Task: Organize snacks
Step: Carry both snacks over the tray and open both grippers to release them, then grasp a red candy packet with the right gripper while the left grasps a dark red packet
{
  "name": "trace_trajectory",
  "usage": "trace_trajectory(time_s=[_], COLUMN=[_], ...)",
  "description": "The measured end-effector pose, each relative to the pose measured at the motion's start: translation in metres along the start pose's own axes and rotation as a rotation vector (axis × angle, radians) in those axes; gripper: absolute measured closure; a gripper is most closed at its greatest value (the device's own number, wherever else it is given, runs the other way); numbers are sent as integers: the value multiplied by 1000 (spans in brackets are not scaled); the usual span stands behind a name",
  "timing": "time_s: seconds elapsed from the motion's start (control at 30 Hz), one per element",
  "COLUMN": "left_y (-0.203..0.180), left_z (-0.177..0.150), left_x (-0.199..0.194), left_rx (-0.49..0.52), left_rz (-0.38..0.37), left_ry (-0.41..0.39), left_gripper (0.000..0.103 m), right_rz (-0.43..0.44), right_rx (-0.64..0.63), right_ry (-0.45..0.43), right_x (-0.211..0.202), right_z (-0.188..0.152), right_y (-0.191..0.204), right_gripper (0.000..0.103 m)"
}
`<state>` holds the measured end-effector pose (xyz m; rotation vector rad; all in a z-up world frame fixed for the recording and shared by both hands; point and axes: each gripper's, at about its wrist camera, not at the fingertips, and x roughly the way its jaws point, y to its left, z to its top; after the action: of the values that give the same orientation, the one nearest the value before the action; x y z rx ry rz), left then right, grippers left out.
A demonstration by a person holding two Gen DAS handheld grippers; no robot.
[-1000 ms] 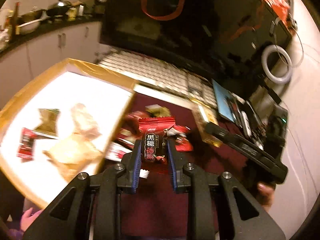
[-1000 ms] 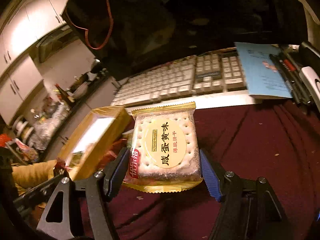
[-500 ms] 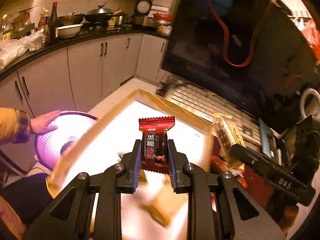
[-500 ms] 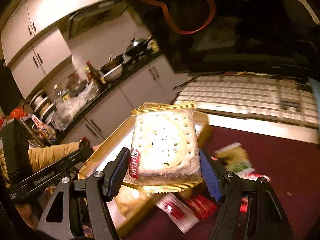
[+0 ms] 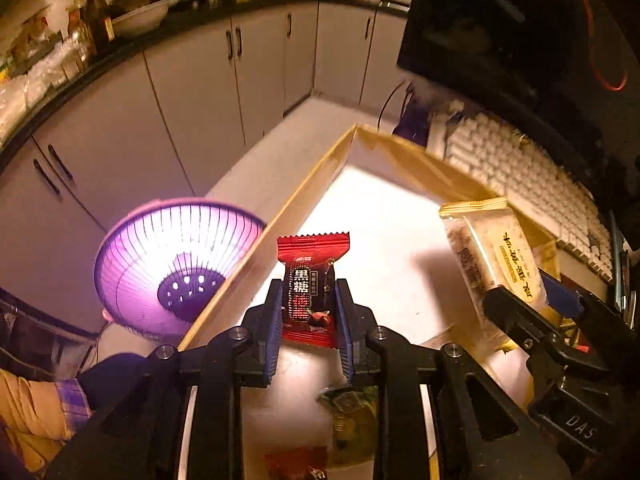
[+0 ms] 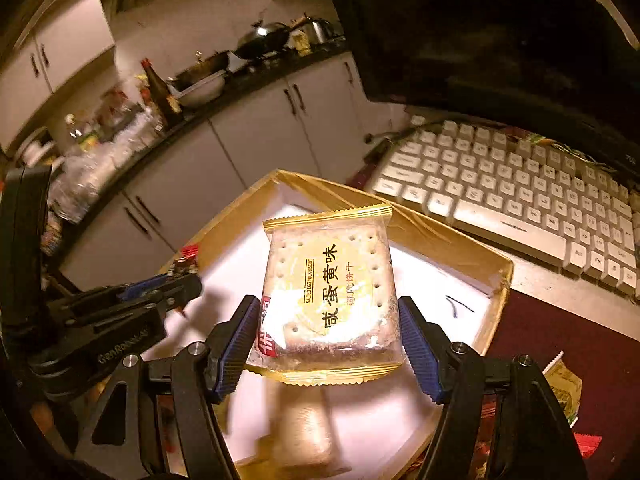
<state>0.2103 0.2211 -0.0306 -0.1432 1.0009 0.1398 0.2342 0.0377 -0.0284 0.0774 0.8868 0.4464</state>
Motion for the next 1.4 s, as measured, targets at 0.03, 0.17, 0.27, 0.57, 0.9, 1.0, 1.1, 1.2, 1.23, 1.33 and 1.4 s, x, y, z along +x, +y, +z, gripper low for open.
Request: trace_trajectory(time_s=[0.03,0.17,0.27,0.57,0.9,1.0,1.1,1.2,1.23,1.33,1.4], left_y=[0,6,8,-1,-71,-103,-129,-143,-146,-146,-144], left_z=[-1,-3,-5,-17,-102,-122,-138,-142,-144,-144,-146], left_x=[3,14,14,-44,-137,-139,-135,-126,-126,-125,-126], left_rx=[0,-21,-24,-37,55,111,174,195,190,173,167], left_rz=[7,11,22,-52,-210,-257,-270,-262,-260,-249,-243], left_ry=[15,77,74,-94,-297,-282,-248,-206,-198,-186,-188], left_gripper=[81,81,77,37,33,33,33,33,33,34,33], right_rz=[-1,-19,-14,132,274,198,174,157,131,84,41], right_rx=[2,-13,-17,77,238,272,307,326,317,303,285], right_ry=[9,35,45,-3,-240,-224,-174,-135,-118,-72,-40], right_x=[3,13,16,-21,-153,-164,-163,-160,-157,-144,-131], right_z=[-1,-7,-10,-5,-72,-103,-117,-120,-120,-117,-111], right_y=[-2,-4,-4,-20,-99,-131,-158,-172,-173,-172,-168], right_gripper=[33,33,32,26,19,19,19,23,23,32,36])
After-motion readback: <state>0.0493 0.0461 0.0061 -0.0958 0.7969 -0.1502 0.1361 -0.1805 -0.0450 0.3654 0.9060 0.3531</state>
